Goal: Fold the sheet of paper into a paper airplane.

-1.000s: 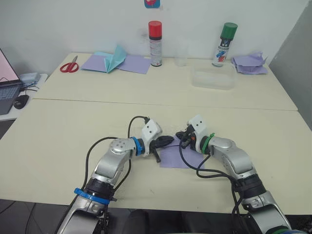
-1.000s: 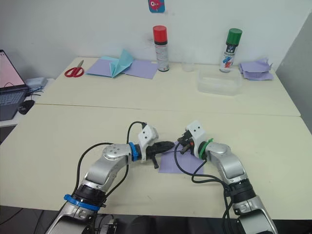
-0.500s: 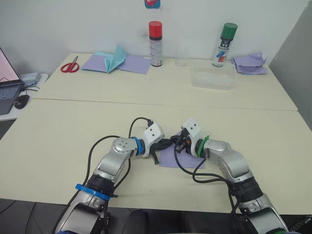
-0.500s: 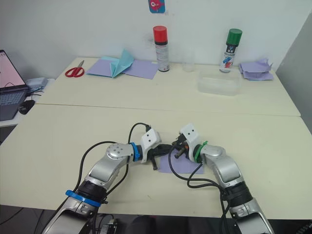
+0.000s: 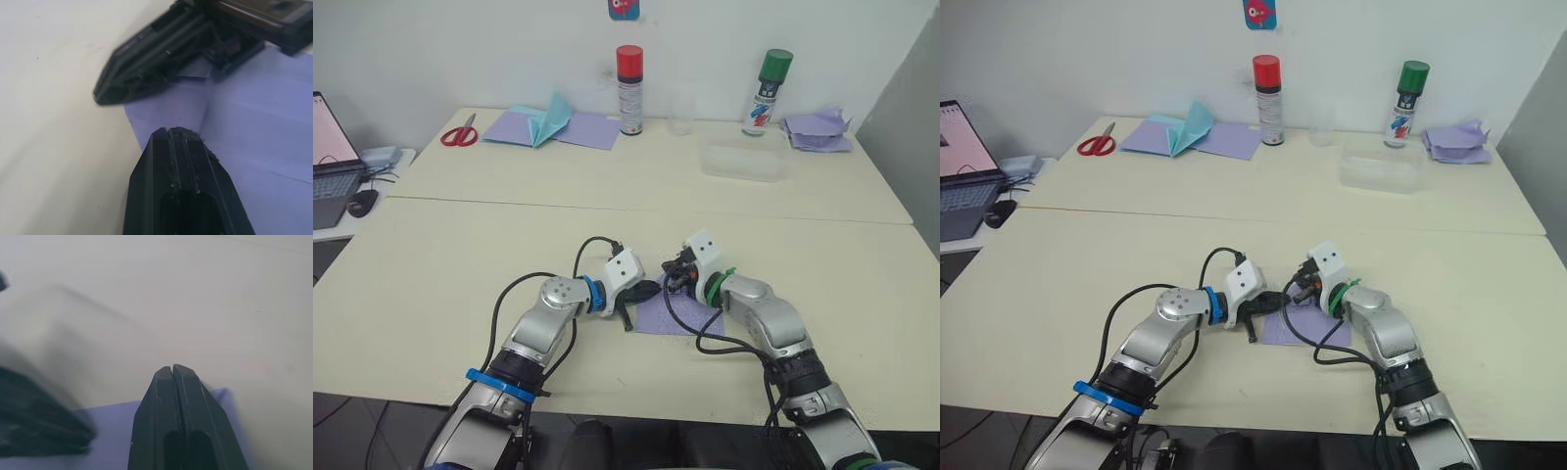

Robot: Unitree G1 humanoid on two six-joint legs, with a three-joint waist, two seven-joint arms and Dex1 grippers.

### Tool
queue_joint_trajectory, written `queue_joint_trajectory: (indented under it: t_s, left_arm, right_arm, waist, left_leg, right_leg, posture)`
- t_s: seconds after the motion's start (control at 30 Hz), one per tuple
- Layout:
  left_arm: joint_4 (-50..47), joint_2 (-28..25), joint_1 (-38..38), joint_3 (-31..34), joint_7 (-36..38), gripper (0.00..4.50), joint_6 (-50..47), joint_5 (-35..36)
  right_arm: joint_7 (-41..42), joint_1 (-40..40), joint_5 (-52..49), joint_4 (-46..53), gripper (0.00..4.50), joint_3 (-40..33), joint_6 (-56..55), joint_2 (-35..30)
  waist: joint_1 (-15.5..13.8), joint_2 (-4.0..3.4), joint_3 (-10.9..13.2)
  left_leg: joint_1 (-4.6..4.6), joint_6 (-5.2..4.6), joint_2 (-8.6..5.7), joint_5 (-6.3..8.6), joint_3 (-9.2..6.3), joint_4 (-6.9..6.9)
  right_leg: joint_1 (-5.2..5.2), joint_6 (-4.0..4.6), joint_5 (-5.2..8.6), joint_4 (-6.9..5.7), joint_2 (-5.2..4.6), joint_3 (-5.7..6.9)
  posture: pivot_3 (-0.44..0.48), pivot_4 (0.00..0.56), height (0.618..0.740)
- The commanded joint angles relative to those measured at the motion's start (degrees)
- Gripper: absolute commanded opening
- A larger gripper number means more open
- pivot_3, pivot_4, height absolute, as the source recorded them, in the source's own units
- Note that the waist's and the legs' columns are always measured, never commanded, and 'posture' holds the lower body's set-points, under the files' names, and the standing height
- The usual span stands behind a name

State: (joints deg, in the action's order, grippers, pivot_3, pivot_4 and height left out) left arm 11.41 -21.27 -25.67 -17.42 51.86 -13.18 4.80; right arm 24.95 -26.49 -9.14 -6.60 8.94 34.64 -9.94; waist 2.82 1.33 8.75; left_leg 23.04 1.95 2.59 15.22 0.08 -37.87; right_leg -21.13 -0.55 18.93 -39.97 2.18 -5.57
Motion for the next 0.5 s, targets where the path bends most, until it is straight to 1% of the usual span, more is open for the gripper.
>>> queue_joint_trajectory:
  t_s: [0.03,0.13,0.27,0.37,0.43,0.5]
  left_arm:
    - [2.6,-1.1,0.7,-1.6,0.6,0.03,-0.6,-2.2]
    - [3.1,-1.3,0.5,-1.8,0.8,0.03,-0.1,-2.6]
    - [3.7,-1.1,0.2,-1.9,0.9,0.03,0.3,-2.9]
    - [4.3,-0.6,-0.1,-2.5,1.1,0.03,0.9,-3.3]
    - [4.9,-0.4,-0.3,-2.8,1.2,0.03,1.5,-3.5]
    - [5.6,-0.2,-0.5,-3.0,1.2,0.03,2.1,-3.7]
  right_arm:
    - [-5.2,-0.5,2.2,-4.4,0.0,-3.9,-2.1,-0.8]
    - [-5.3,-0.7,1.8,-4.4,0.0,-4.1,-3.3,-1.0]
    - [-2.1,-0.6,-0.5,0.2,0.0,-4.9,-3.7,-1.8]
    - [2.3,-0.1,-3.2,6.4,0.0,-6.5,-3.0,-5.3]
    - [5.3,0.3,-5.3,10.0,0.0,-7.8,0.1,-9.1]
    - [8.7,1.2,-6.4,12.6,0.0,-8.6,3.3,-14.3]
  waist:
    - [-0.1,0.0,0.0]
    - [-0.2,0.0,0.0]
    - [-0.3,-0.01,0.0]
    - [-0.4,-0.08,0.1]
    - [-0.5,-0.19,0.1]
    - [-0.7,-0.2,0.1]
  left_leg:
    - [0.0,0.0,0.0,0.0,0.0,0.0]
    - [0.0,0.0,-0.01,0.0,-0.01,0.01]
    - [0.02,0.0,-0.01,0.0,-0.01,0.02]
    - [0.08,0.0,-0.03,0.0,0.0,0.02]
    - [0.09,0.0,-0.04,0.0,0.02,0.01]
    - [0.09,0.0,-0.07,0.0,0.0,0.02]
  right_leg:
    - [0.0,0.0,0.0,0.0,-0.01,-0.01]
    - [0.01,0.0,0.0,0.0,-0.02,-0.01]
    - [-0.01,0.0,0.0,0.0,-0.02,0.0]
    - [-0.05,0.01,0.0,0.0,-0.02,-0.03]
    - [-0.05,0.0,0.0,0.01,-0.02,-0.03]
    - [-0.05,0.0,0.0,0.02,-0.02,-0.02]
  posture:
    - [0.0,0.15,0.74]
    - [0.0,0.15,0.74]
    - [0.0,0.15,0.74]
    - [0.0,0.15,0.74]
    - [0.0,0.15,0.74]
    - [0.0,0.15,0.74]
